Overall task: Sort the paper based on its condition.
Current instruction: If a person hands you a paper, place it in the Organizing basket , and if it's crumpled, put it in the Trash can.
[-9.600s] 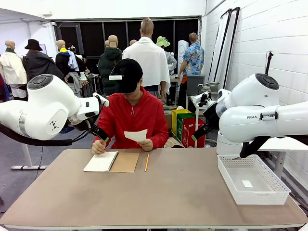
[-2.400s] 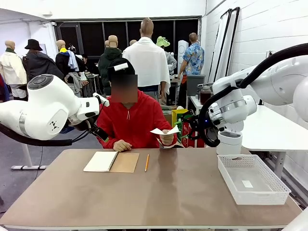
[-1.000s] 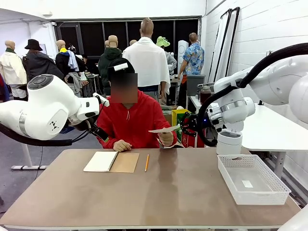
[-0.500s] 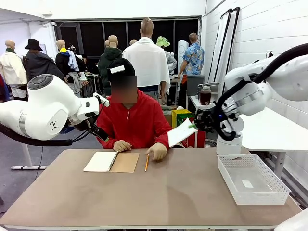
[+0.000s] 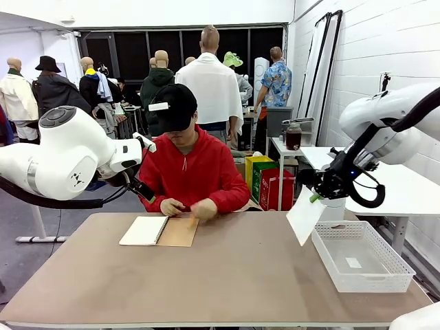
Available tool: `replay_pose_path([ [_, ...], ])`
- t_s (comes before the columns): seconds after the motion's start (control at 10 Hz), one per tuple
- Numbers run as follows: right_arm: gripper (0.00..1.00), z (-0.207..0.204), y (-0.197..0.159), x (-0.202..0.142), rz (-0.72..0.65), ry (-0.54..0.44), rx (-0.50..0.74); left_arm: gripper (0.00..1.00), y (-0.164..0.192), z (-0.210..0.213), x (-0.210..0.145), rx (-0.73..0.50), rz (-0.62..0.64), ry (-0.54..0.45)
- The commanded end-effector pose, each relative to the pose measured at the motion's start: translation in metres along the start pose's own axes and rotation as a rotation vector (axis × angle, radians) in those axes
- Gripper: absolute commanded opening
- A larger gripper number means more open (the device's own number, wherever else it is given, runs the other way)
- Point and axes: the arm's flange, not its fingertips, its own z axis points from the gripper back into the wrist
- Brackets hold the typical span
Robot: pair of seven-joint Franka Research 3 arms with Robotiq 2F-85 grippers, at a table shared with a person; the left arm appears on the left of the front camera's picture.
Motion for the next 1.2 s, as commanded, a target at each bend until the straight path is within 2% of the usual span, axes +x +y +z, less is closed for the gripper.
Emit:
replay_pose_path([
  [0.0, 0.00, -0.004, 0.005, 0.001, 0.019, 0.012, 0.028, 1.00, 0.000, 0.000, 0.000, 0.001, -0.003, 0.003],
  [0.5, 0.00, -0.004, 0.005, -0.001, 0.009, 0.010, 0.008, 1.00, 0.000, 0.000, 0.000, 0.001, -0.003, 0.003],
  [1.1, 0.00, 0.037, -0.075, -0.013, 0.020, -0.059, -0.036, 1.00, 0.000, 0.000, 0.000, 0.001, -0.003, 0.003],
])
